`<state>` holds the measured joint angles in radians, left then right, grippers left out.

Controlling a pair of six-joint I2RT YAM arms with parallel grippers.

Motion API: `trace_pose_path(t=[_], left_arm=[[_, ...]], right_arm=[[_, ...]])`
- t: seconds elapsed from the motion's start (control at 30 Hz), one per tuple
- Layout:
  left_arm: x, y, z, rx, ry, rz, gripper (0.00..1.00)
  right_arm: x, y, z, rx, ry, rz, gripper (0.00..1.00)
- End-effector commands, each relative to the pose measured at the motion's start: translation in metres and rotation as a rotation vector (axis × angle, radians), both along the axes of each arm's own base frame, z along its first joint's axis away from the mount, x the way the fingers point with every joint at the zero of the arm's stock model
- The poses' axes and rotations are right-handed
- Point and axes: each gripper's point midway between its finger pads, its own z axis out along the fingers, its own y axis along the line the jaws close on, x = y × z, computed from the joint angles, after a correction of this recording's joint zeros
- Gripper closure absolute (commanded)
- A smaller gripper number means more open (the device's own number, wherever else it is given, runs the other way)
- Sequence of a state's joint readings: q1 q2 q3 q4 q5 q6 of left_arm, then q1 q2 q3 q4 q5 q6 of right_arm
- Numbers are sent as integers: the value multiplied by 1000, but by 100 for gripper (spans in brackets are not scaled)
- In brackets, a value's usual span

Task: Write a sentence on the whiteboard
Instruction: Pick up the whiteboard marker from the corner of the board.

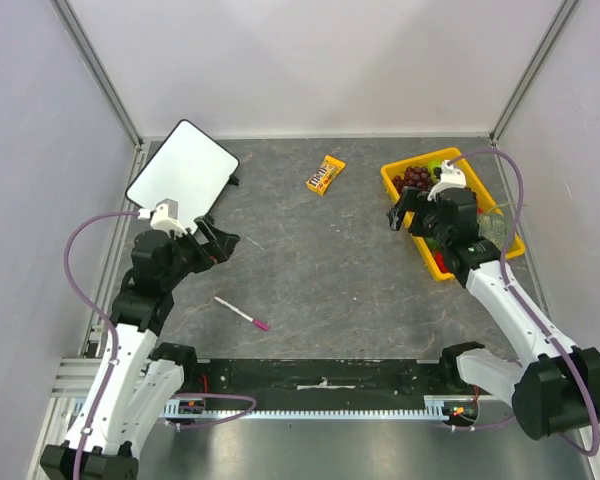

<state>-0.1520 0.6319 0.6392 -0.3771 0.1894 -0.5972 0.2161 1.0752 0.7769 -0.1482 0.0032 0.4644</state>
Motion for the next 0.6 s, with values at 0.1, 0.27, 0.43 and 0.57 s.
trace_pose_path(t=[0.1,0.27,0.43,0.57], left_arm=[[-5,-8,25,68,28,-105,1],[-8,-9,87,91,-77,-138,1],[-18,-14,157,63,-194,-165,1],[-31,-33,206,-10,-269,-276,1]], right_arm=[[-23,60,-8,-73,48,310,2],[-68,146,-12,-106,24,603,2],[-122,219,-38,-202,31,865,2],[-165,267,-64,-337,24,986,10]])
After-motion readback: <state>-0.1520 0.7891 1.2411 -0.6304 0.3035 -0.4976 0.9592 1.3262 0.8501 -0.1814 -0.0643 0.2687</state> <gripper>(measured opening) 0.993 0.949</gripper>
